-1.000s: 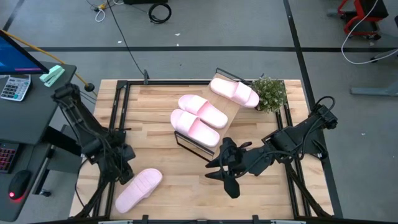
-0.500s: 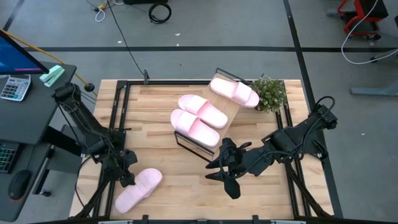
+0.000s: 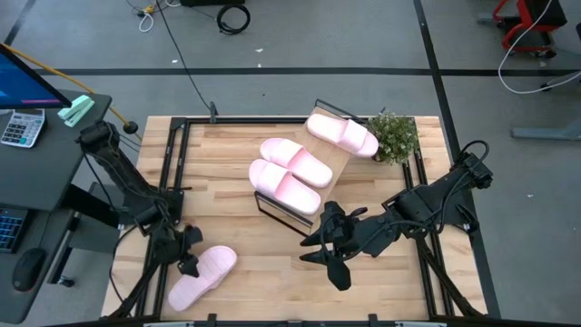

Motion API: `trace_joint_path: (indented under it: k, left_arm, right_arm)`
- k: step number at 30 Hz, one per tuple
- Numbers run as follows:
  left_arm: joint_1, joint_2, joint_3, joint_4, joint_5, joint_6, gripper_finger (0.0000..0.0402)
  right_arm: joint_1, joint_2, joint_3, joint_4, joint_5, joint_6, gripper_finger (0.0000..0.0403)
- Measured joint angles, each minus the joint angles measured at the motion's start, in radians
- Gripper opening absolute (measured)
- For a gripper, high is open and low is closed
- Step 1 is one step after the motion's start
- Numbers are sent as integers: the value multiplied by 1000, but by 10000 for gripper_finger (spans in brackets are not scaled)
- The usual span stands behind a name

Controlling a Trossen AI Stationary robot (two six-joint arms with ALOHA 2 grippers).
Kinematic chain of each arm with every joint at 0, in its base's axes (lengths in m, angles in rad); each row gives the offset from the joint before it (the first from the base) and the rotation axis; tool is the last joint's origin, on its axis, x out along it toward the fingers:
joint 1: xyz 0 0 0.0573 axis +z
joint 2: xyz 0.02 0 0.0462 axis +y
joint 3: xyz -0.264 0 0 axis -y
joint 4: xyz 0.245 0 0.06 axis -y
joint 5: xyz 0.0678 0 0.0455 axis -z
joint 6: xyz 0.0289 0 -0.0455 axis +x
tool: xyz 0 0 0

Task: Pick and place slides into the shelf
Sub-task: Put the pink slide on the shelf

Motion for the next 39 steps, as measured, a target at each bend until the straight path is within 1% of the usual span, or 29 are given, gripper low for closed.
trace_joint_path:
  k: [5,7,16,22,29,31,34,37,39]
  left_arm:
    - [0,0,-43,163,9,0,384]
    - [0,0,-53,199,10,0,384]
    - [0,6,-57,187,9,3,384]
    - [0,83,-57,214,9,0,384]
    - [0,211,-57,386,9,4,382]
    - [0,249,-57,433,7,5,372]
    - [0,295,-56,490,-2,8,339]
    - [0,319,-55,523,-4,9,288]
    - [0,320,-55,536,-3,24,247]
  right_arm:
    - [0,0,0,0,0,0,165]
    - [0,0,0,0,0,0,165]
    - [-4,0,0,0,0,-4,165]
    - [-4,0,0,-1,0,-5,165]
    - [-4,0,0,-1,0,-5,165]
    - [-4,0,0,-3,1,-5,165]
    - [-4,0,0,-3,10,-8,165]
    - [-4,0,0,-3,16,-9,165]
    - [-4,0,0,-4,16,-9,165]
